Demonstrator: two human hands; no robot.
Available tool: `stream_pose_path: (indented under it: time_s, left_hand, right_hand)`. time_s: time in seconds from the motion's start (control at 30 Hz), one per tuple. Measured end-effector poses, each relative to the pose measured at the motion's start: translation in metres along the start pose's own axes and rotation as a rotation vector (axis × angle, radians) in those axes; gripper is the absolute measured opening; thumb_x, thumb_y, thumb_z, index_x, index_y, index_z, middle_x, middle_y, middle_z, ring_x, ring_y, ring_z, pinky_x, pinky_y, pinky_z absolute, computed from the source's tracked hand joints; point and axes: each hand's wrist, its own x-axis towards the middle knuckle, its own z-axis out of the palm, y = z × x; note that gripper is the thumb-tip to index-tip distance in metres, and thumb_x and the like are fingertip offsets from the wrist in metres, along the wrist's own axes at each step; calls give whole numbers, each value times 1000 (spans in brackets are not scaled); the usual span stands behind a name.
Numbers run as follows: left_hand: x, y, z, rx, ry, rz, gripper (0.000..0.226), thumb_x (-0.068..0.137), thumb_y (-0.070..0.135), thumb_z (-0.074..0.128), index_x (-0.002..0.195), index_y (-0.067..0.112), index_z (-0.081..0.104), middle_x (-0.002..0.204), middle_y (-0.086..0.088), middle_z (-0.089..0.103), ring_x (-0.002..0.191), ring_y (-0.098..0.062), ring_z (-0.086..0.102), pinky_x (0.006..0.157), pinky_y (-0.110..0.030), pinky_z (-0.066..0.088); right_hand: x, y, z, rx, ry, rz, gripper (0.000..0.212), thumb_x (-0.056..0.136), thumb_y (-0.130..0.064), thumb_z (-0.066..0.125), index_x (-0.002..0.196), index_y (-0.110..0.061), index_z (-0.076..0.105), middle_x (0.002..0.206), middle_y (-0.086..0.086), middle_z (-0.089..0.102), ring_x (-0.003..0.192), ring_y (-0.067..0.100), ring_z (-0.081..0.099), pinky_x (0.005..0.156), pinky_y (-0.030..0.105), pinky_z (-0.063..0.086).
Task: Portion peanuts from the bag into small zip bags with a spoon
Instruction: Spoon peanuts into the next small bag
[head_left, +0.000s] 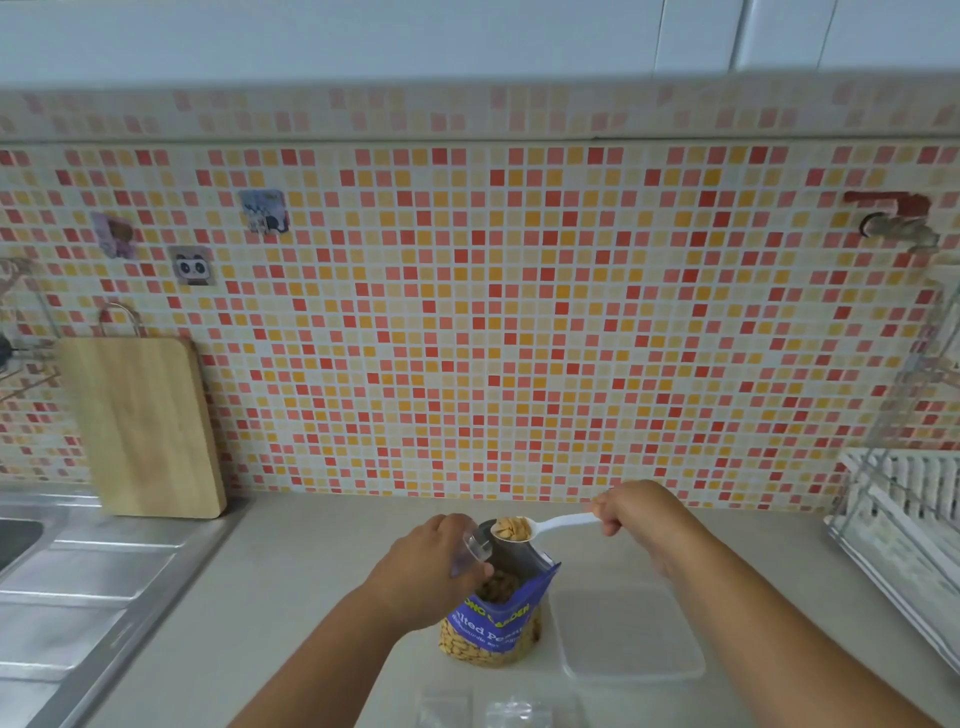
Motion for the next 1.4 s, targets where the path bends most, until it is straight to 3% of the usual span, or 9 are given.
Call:
stream_pose_path:
  time_s: [0.13,0.27,0.47,0.7,0.83,1.1,1.2,1.3,1.4]
  left_hand:
    - [6,3,4,26,5,14,53,88,49,51,135,26,38,135,3,49,114,-18,52,93,-31,46]
    - [11,10,9,0,31,32,50,88,49,50,131,25,41,129,3,51,108,-19,54,89,-32,47]
    - [17,17,18,-238,117,30,44,94,42,46,131,18,42,126,-3,52,113,-20,51,93,-30,43]
    - [7,3,8,-613,199,-99,31,95,38,48,121,22,47,80,-5,68,75,-19,69,80,-30,53]
    - [-8,-1,2,-1043,242,-148,24,97,26,48,120,21,53,81,4,66,72,2,63,74,-17,47]
    - [-24,8,6,-1754,112,-84,51,84,34,43,131,15,51,103,-10,61,70,-18,54,68,-31,46]
    - [-31,14,11,-1712,68,-113,47,93,26,25,127,16,57,112,-11,67,83,-26,58,73,-36,46]
    - [-36,17,18,-1640,1,-88,53,94,26,16,129,22,55,121,-21,64,105,-35,60,92,-47,47]
    - [-41,18,18,-1652,-74,-70,56,94,23,12,129,24,56,125,-22,62,118,-39,56,104,-57,39]
  right_hand:
    - [-10,-12,-6,-7,24,-54,51,94,-8,44,143,-17,38,147,5,41,132,20,43,104,27,37]
    - [-20,-16,-1,93,201,-295,28,88,-13,52,109,-3,67,113,15,68,79,16,65,61,15,47]
    - [-87,-60,-13,-329,464,-718,25,87,-24,51,102,-21,71,106,1,65,101,18,42,100,35,35]
    - [-104,-46,-40,-328,851,-714,26,88,-23,45,96,-24,69,90,-8,65,86,13,32,90,32,29]
    - [-81,-38,-7,-307,669,-536,29,87,-21,44,101,-20,69,96,-2,65,101,20,46,92,34,32]
    - [-53,-24,69,-274,438,-474,33,95,-34,42,121,-28,61,118,-2,58,116,24,41,96,35,33]
    - [-64,-30,70,260,488,-516,27,92,-41,49,103,-30,70,104,-9,65,106,16,53,90,29,40]
    - [-84,-37,73,888,149,-547,15,88,-30,61,82,-23,73,81,-5,73,76,8,66,79,25,53]
    - [-88,-37,86,1021,46,-515,15,88,-21,64,79,-10,67,75,8,69,67,15,63,73,28,54]
